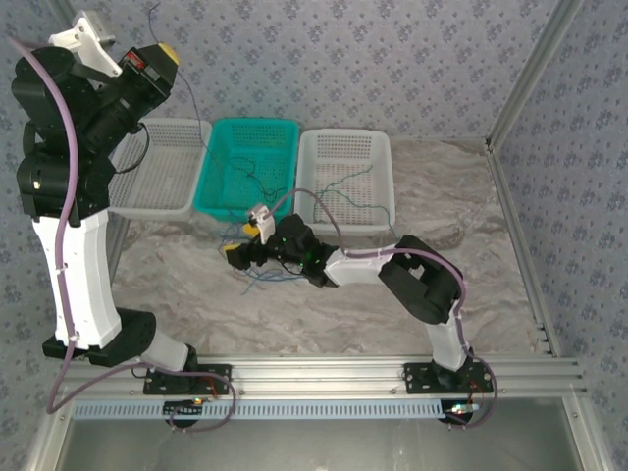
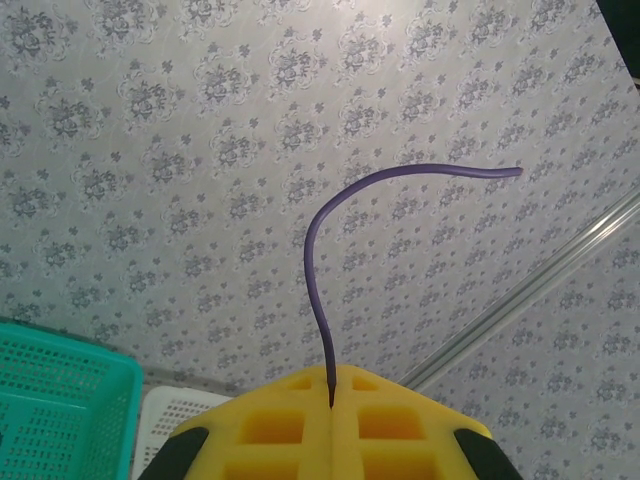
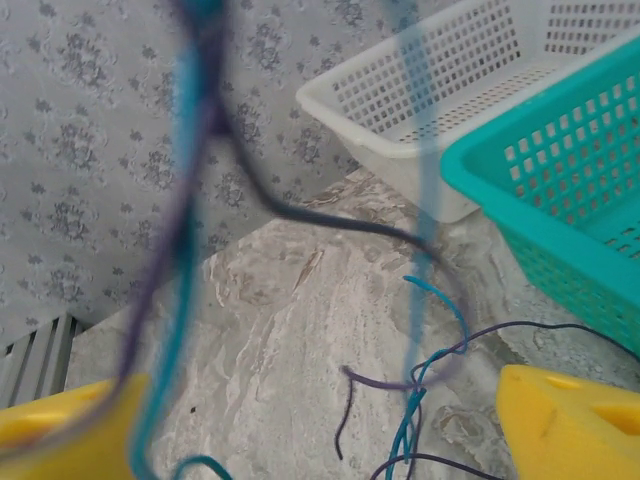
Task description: Untangle the cables
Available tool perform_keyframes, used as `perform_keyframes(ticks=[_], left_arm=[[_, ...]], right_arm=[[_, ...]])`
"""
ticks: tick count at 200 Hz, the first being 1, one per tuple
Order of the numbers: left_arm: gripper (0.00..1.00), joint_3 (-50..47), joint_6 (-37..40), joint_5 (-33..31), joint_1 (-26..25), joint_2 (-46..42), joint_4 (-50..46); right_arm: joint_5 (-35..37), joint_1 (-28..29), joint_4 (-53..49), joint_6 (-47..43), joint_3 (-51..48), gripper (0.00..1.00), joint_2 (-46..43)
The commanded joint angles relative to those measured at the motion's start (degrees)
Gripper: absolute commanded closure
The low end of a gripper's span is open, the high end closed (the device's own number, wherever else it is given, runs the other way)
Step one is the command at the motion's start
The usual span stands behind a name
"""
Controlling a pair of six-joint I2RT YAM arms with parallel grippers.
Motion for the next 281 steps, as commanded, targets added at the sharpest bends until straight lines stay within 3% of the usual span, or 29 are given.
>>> perform_keyframes(ticks=[1,31,90,151,188,218,239,281], left_arm=[[1.0,0.17,0.52,0.44,-0.25,-1.11,1.8],[1.0,0.15,0.66,0.24,-0.22,-1.25,1.89],[1.0,1.17,2.67,-4.79,0.6,-1.25,-0.28],[1.0,6.2,12.63,-22.65,4.91,0.81,-1.14],[1.0,12.51,10.62,-18.69,8.0,6.19,0.7],[1.0,19.81,5.35,-14.18,11.12,11.6,2.51],[1.0,20.24,0.71,-11.24,13.75,13.19,7.1],[1.0,21.43,-2.48,-9.01,14.09,16.25,13.68]], right_arm=[[-1.58,0.46,1.08,-3.19,2.49,0.15,0.5],[-1.49,0.49,0.92,-1.37,4.46,0.35,1.19],[-0.56,0.22,-3.06,-0.86,-0.98,1.0,-0.59],[4.25,-2.91,-18.62,-13.43,-17.13,1.0,-14.6],[4.89,-4.73,-19.96,-13.44,-26.32,1.0,-18.14],[9.44,-5.49,-19.26,-13.12,-31.51,1.0,-20.41],[11.2,-6.6,-18.38,-11.75,-34.93,1.0,-21.76],[19.2,-6.61,-18.75,-9.72,-40.56,1.0,-24.3]])
